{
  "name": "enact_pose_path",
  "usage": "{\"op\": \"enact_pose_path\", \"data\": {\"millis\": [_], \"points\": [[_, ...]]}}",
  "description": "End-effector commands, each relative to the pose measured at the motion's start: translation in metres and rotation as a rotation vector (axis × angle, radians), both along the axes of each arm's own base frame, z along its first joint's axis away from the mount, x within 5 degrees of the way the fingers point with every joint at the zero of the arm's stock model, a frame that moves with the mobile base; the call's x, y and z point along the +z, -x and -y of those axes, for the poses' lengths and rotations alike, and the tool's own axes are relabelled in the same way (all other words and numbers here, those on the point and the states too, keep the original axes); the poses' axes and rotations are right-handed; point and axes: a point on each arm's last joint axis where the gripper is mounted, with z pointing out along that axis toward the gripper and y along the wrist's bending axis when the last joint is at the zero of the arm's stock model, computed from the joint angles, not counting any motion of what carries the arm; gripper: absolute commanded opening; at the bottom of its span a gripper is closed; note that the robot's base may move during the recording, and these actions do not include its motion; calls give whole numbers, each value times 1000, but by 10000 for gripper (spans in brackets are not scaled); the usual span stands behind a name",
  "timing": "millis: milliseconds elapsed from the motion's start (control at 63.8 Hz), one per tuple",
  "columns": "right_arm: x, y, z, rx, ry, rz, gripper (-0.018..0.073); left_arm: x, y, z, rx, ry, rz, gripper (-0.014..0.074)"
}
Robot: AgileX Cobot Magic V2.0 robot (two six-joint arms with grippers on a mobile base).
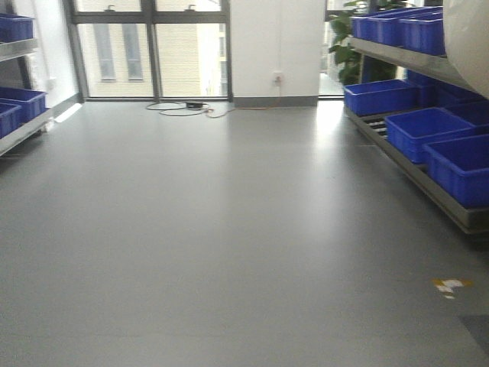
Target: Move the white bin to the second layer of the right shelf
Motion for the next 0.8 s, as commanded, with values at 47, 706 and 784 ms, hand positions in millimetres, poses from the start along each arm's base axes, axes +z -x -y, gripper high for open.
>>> {"op": "enact_pose_path", "data": {"millis": [47, 706, 784], "points": [[17, -2, 1, -11, -21, 118, 56, -5, -1, 0, 0, 14, 50, 85], [17, -2, 1, -11, -21, 118, 56, -5, -1, 0, 0, 14, 50, 85], [17, -2, 1, -11, -21, 118, 56, -5, -1, 0, 0, 14, 50, 85]]}}
